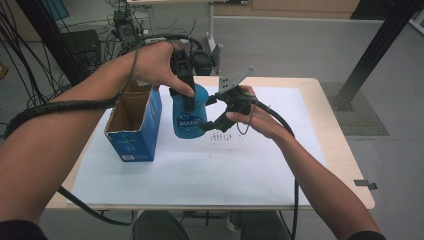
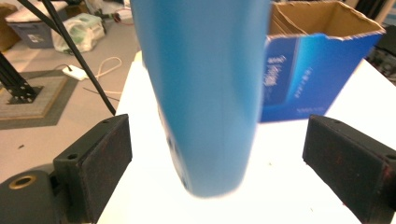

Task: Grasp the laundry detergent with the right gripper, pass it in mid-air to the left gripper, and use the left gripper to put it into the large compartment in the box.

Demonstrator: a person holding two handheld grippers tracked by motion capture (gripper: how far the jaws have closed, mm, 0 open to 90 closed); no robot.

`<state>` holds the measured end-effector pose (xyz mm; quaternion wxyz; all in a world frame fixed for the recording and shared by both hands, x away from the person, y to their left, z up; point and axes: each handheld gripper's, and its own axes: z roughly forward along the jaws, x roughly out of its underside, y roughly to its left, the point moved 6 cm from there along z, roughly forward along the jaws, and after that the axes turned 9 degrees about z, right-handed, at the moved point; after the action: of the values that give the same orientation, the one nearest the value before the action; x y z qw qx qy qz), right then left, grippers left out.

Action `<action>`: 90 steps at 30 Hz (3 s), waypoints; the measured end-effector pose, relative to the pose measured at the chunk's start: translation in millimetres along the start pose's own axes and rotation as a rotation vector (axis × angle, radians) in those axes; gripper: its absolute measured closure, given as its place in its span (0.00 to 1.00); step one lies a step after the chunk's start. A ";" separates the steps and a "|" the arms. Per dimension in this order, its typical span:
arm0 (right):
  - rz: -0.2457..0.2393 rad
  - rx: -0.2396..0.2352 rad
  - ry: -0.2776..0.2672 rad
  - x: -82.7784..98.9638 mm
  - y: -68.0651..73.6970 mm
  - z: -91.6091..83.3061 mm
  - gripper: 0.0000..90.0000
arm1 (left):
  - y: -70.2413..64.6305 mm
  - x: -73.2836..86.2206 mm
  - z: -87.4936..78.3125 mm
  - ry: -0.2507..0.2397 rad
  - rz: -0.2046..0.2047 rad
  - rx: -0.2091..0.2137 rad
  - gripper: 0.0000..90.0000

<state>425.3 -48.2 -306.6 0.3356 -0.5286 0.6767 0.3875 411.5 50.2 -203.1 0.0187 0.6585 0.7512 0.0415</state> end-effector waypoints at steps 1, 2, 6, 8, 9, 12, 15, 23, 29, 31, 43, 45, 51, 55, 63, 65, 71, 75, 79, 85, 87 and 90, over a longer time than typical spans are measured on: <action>0.009 -0.001 0.007 1.5 -0.5 -3.6 0.09 | 0.6 0.8 -0.7 0.003 -0.006 -0.001 0.42; 0.016 -0.004 0.013 2.9 -0.8 -7.0 0.09 | 1.0 1.6 -1.1 0.004 -0.015 -0.002 0.42; 0.031 0.020 0.044 8.4 -2.5 -19.9 0.09 | 3.5 5.3 -4.8 0.007 -0.050 0.002 0.42; 0.031 0.037 0.057 10.2 -3.1 -25.7 0.09 | 4.5 7.0 -6.7 0.000 -0.071 -0.001 0.42; 0.030 0.047 0.066 11.4 -3.2 -29.9 0.09 | 5.0 7.8 -7.9 -0.005 -0.084 -0.005 0.42; 0.031 0.069 0.087 13.8 -2.5 -40.6 0.09 | 6.5 11.5 -12.9 -0.004 -0.120 -0.008 0.42; 0.029 0.089 0.123 18.5 -2.1 -50.3 0.09 | 8.2 15.9 -19.1 0.000 -0.156 -0.015 0.42; 0.046 0.140 0.193 32.8 -4.5 -72.9 0.09 | 17.0 34.6 -37.4 0.012 -0.263 -0.036 0.42; 0.053 0.174 0.222 39.4 -4.0 -85.8 0.09 | 24.9 50.9 -50.7 0.026 -0.343 -0.069 0.42; 0.056 0.180 0.227 41.3 -3.2 -88.8 0.09 | 26.5 56.3 -54.8 0.031 -0.372 -0.072 0.42; 0.071 0.213 0.253 50.4 -0.8 -101.4 0.09 | 39.5 84.2 -81.2 0.039 -0.584 -0.077 0.42; 0.072 0.216 0.258 51.1 -0.1 -103.1 0.09 | 42.6 88.8 -86.2 0.036 -0.632 -0.080 0.42; 0.071 0.224 0.263 50.5 0.8 -108.8 0.09 | 52.3 102.6 -99.3 0.012 -0.785 -0.085 0.42; 0.070 0.229 0.264 49.7 0.9 -111.4 0.09 | 59.5 112.9 -105.5 -0.005 -0.876 -0.102 0.42; 0.067 0.236 0.269 50.7 1.0 -113.5 0.09 | 66.7 133.8 -110.2 -0.003 -1.057 -0.106 0.42; 0.067 0.237 0.267 51.5 0.5 -113.6 0.09 | 67.4 138.9 -110.6 -0.009 -1.096 -0.099 0.42; 0.072 0.238 0.268 53.0 -0.8 -113.6 0.09 | 68.6 152.8 -111.6 -0.016 -1.191 -0.092 0.42; 0.070 0.239 0.269 51.9 -0.9 -112.9 0.09 | 69.8 160.5 -112.2 -0.022 -1.244 -0.094 0.42; 0.066 0.238 0.268 50.5 0.0 -112.2 0.09 | 71.3 167.7 -110.7 -0.041 -1.285 -0.092 0.42; 0.064 0.241 0.270 50.5 -0.5 -112.8 0.09 | 72.6 176.7 -104.5 -0.039 -1.324 -0.100 0.42; 0.065 0.243 0.270 50.4 -0.7 -113.2 0.09 | 73.0 178.8 -101.5 -0.041 -1.331 -0.096 0.42; 0.063 0.243 0.271 50.4 -1.0 -113.1 0.09 | 73.5 180.4 -97.5 -0.045 -1.337 -0.091 0.42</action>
<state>410.4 -170.7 -296.7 0.2902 -0.5101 0.7738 0.2384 452.2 234.8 -94.9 0.0837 0.0504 0.9945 0.0389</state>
